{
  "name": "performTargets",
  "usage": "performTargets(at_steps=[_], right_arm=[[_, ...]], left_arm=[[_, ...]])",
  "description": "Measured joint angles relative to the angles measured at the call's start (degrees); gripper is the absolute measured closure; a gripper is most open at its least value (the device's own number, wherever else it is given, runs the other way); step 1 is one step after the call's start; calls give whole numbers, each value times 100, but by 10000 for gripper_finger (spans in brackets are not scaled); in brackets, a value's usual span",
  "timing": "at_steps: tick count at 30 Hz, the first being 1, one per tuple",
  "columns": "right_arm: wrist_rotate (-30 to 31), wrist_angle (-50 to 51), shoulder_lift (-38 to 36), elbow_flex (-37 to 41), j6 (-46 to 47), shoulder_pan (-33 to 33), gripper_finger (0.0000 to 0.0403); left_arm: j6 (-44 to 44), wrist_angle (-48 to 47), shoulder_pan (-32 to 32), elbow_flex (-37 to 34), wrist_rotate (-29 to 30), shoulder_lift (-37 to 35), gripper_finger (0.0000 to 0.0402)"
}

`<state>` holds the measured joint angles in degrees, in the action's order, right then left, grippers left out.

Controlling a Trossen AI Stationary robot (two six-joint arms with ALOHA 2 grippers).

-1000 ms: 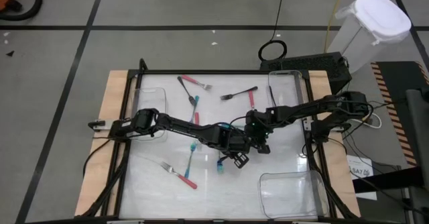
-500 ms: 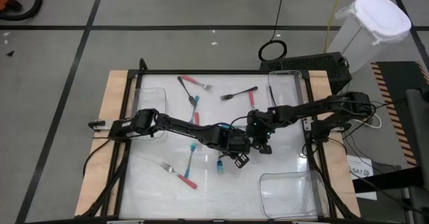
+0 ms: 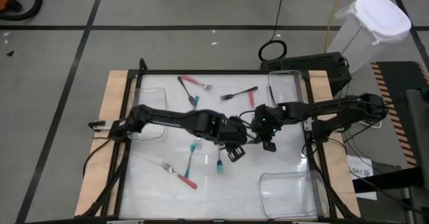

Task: Sort silverware by color (type)
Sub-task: Put the black fork into the top right transparent bin

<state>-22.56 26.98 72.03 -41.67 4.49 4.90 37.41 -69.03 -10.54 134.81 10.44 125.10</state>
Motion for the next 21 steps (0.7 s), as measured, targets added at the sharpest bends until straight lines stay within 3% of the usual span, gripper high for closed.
performTargets(at_steps=[15,21], right_arm=[[-119,-254,-1266,4,2166,10,402],[434,-300,-1623,-150,3011,-27,403]], left_arm=[[-1477,-405,191,19,-293,-807,263],[-1845,-216,377,17,-252,-1316,263]])
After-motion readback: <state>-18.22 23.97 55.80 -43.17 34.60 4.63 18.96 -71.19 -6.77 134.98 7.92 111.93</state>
